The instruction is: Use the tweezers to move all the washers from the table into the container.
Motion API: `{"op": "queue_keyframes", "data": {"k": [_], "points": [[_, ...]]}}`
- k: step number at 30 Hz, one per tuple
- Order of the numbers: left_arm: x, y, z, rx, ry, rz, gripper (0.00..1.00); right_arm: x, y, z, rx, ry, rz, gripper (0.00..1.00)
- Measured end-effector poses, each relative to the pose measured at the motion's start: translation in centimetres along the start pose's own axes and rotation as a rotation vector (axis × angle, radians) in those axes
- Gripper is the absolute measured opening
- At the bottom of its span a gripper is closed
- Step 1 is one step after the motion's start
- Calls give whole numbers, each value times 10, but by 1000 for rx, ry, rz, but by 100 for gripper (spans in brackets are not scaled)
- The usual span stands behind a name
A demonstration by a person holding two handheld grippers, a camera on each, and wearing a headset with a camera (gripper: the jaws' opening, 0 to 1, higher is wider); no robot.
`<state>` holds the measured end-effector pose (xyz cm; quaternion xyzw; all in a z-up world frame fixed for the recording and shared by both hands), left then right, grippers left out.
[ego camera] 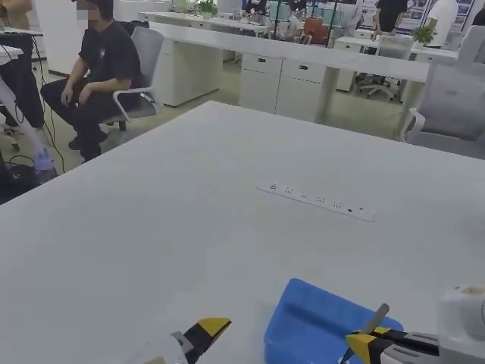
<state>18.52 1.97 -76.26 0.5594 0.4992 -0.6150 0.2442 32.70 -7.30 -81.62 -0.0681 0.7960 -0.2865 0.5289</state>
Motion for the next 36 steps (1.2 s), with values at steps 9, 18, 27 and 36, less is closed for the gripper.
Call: {"op": "queue_keyframes", "data": {"k": [9, 18, 27, 36], "points": [[0, 0, 0, -3, 2, -2, 87, 3, 0, -1, 3, -16, -14, 3], [0, 0, -1, -2, -2, 0, 87, 3, -1, -1, 3, -12, -6, 3], [1, 0, -2, -4, -3, -2, 86, -9, -11, -16, -6, -32, 40, 3], [1, 1, 0, 3, -4, 0, 86, -27, -27, -39, -31, -56, 116, 3]]}}
Point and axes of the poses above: the centre of the closed fingertips' face, and the gripper's own axes: y roughly forward along the fingers, z roughly to its right, x roughly out of its underside, the point moved 2 cm from there along -y, roughly backward along the fingers, and after that the axes turned 8 degrees about -x, right-handed, at the moved point
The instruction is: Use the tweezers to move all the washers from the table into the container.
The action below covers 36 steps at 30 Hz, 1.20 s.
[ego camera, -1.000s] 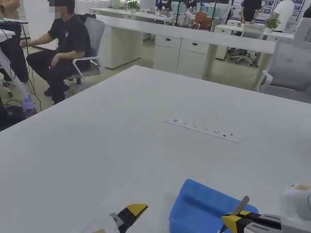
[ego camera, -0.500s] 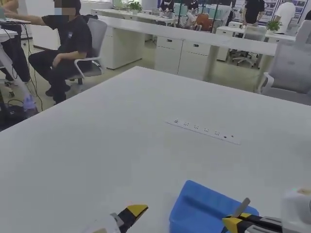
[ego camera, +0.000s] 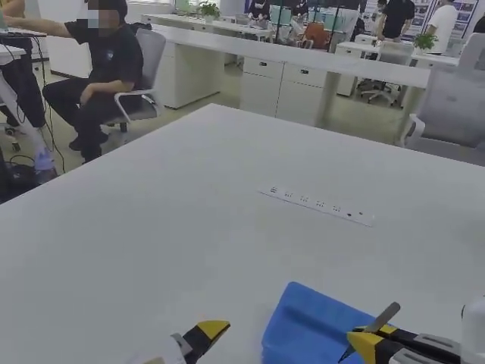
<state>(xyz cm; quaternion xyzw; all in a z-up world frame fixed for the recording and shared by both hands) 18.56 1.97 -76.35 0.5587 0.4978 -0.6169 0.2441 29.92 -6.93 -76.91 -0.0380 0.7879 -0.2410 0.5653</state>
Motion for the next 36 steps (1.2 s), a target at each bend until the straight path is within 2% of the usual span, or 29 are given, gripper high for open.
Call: {"op": "queue_keyframes", "data": {"k": [2, 5, 10, 21, 27, 36], "points": [[0, 0, 0, 1, 2, -1, 85, -8, -1, -11, -44, -30, 35, 3], [-1, 0, 1, 5, 2, 1, 85, -12, -2, -28, -102, -46, 47, 3], [0, 0, 2, 7, 5, -6, 85, -4, 1, -43, -137, -46, 30, 3], [1, 0, 3, 16, 11, -11, 85, 30, 12, -59, -205, 29, -37, 3], [2, 0, 4, 17, 10, -15, 85, 52, 19, -63, -249, 36, -115, 4], [3, 1, 2, 11, 11, -16, 84, 62, 22, -64, -301, 47, -158, 4]]}}
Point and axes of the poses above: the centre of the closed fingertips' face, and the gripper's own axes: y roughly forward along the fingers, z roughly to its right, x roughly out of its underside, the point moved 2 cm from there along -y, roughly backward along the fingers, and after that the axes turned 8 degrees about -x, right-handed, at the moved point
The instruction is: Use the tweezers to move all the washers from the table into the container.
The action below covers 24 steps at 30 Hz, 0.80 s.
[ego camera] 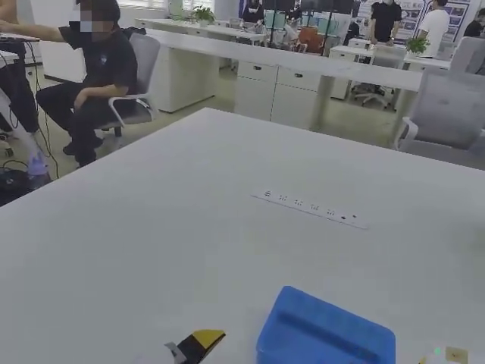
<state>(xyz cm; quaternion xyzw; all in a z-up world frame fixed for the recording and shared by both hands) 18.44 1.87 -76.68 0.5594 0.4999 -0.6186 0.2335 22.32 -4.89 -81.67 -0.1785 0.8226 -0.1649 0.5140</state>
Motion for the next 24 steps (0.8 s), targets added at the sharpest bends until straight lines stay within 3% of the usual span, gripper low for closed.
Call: {"op": "queue_keyframes", "data": {"k": [14, 24], "points": [[2, 2, 1, 8, 3, -9, 83, 6, 4, 2, -21, -14, -34, 4], [4, 2, 2, 10, 6, -13, 82, 11, 6, -11, -52, -80, -83, 4]]}}
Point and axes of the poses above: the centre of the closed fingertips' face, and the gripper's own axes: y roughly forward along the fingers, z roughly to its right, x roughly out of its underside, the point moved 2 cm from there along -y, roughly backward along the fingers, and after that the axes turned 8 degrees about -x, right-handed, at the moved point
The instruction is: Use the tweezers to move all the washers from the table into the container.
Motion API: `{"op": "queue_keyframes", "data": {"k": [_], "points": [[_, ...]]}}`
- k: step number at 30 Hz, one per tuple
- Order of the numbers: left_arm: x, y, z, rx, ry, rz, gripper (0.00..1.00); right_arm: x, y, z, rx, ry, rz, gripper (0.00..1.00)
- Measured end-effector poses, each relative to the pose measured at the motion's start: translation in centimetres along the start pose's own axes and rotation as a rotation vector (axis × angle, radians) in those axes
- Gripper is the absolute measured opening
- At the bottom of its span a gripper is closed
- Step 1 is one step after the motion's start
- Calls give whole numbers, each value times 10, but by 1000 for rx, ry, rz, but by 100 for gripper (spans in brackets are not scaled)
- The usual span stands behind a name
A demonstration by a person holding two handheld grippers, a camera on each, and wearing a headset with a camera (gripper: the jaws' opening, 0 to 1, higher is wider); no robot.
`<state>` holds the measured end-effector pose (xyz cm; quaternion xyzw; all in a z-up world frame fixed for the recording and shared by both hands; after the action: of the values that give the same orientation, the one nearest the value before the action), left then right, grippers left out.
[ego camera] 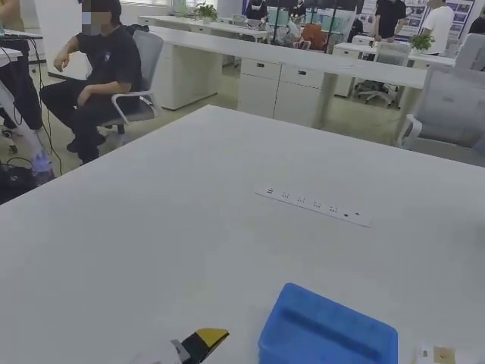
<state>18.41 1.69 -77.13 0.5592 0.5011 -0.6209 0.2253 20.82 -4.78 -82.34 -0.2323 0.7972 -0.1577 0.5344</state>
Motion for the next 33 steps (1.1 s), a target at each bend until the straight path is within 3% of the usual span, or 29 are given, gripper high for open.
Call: {"op": "queue_keyframes", "data": {"k": [5, 7, 10, 27, 33], "points": [[-1, 0, 1, 4, -4, 5, 83, 0, 1, -5, 2, -37, -19, 4], [-3, -1, 2, 12, -9, 17, 82, -9, 1, -10, -27, 1, 41, 4], [-3, -2, 3, 12, -11, 12, 83, -9, -4, -3, 34, -59, -3, 4], [-4, -2, 2, 14, -5, 4, 82, -1, 2, -9, 7, -45, -16, 4], [-3, -2, 2, 15, 0, 0, 81, -2, -1, -7, 44, -80, -8, 4]]}}
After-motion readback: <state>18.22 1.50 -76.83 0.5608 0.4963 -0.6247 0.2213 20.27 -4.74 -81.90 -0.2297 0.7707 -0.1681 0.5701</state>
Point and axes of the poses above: the centre of the closed fingertips' face, and the gripper's own axes: y roughly forward along the fingers, z roughly to its right, x roughly out of its underside, the point moved 2 cm from there along -y, roughly backward along the fingers, and after that the axes turned 8 degrees about -x, right-handed, at the moved point
